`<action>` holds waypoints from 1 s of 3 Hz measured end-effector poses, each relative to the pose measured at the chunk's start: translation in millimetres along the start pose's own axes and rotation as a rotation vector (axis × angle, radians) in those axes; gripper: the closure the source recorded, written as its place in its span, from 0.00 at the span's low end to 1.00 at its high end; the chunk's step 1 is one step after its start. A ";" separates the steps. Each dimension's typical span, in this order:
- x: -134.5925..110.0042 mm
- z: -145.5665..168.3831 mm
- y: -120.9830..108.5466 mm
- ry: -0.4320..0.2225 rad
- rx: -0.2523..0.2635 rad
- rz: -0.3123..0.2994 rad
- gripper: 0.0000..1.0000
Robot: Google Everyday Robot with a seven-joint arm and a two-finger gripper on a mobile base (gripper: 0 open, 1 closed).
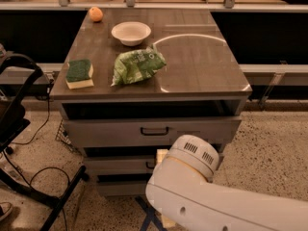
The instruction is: Open middle drawer
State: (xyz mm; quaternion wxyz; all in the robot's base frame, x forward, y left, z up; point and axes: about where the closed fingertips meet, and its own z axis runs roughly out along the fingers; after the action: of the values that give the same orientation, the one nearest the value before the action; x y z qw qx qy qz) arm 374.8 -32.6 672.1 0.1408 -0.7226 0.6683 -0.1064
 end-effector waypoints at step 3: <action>-3.3 178.6 28.6 -0.053 -0.129 0.095 0.00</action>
Offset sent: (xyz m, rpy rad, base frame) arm 0.0567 0.0130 -0.2230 0.0846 0.1069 -0.0840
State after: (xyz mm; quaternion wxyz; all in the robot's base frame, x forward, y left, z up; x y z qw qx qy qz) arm 408.9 -20.3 494.9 0.1165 -0.7004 0.7032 -0.0372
